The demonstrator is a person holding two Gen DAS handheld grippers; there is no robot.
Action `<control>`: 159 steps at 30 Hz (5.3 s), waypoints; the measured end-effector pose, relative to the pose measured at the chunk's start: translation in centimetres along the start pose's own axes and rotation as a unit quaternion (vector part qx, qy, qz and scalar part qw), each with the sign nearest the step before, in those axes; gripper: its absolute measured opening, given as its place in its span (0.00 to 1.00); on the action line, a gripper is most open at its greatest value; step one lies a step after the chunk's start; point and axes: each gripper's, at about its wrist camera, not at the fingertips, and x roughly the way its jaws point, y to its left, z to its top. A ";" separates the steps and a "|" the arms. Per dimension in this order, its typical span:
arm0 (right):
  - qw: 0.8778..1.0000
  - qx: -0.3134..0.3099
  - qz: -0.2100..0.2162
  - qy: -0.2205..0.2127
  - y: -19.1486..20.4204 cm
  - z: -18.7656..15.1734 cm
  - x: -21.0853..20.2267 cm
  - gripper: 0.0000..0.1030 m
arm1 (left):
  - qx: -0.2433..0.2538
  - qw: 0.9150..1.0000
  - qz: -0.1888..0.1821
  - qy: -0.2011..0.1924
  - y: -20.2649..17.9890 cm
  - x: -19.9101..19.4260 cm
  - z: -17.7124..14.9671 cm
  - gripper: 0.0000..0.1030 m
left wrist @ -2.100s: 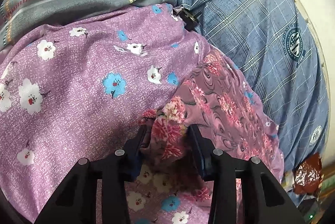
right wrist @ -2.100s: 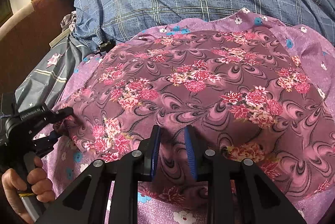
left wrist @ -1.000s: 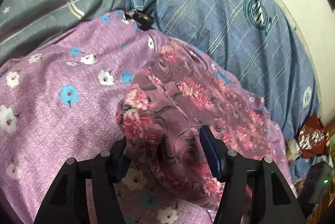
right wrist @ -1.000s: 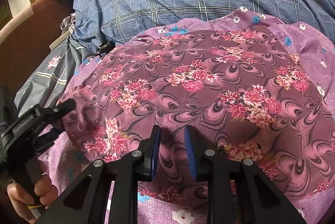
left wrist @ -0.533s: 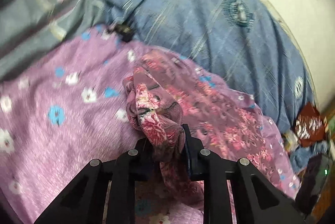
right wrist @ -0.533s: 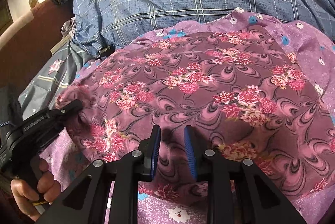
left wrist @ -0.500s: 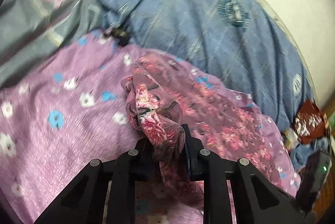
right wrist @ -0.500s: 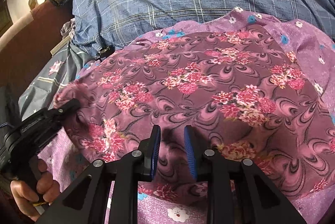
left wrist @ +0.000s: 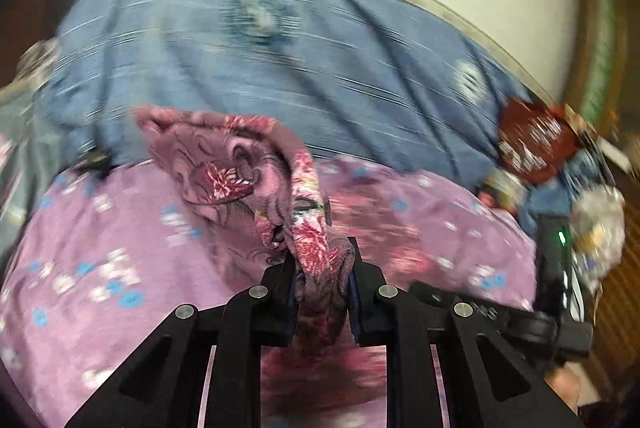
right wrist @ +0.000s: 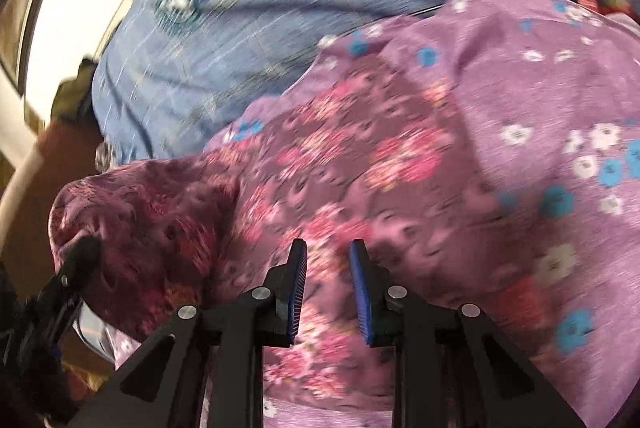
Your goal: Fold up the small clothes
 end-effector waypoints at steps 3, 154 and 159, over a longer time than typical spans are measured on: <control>0.998 0.053 0.014 -0.028 -3.1 1.5 -1.9 0.25 | 0.046 0.998 -0.017 0.031 -4.1 3.8 -0.6 0.17; 0.982 -0.102 -0.113 -0.112 6.0 2.6 -0.6 0.42 | -0.055 0.993 0.066 0.083 8.1 11.0 2.0 0.89; 0.972 -0.169 -0.129 -0.101 9.2 0.2 0.7 0.42 | -0.011 0.986 0.158 0.054 9.1 9.9 1.7 0.89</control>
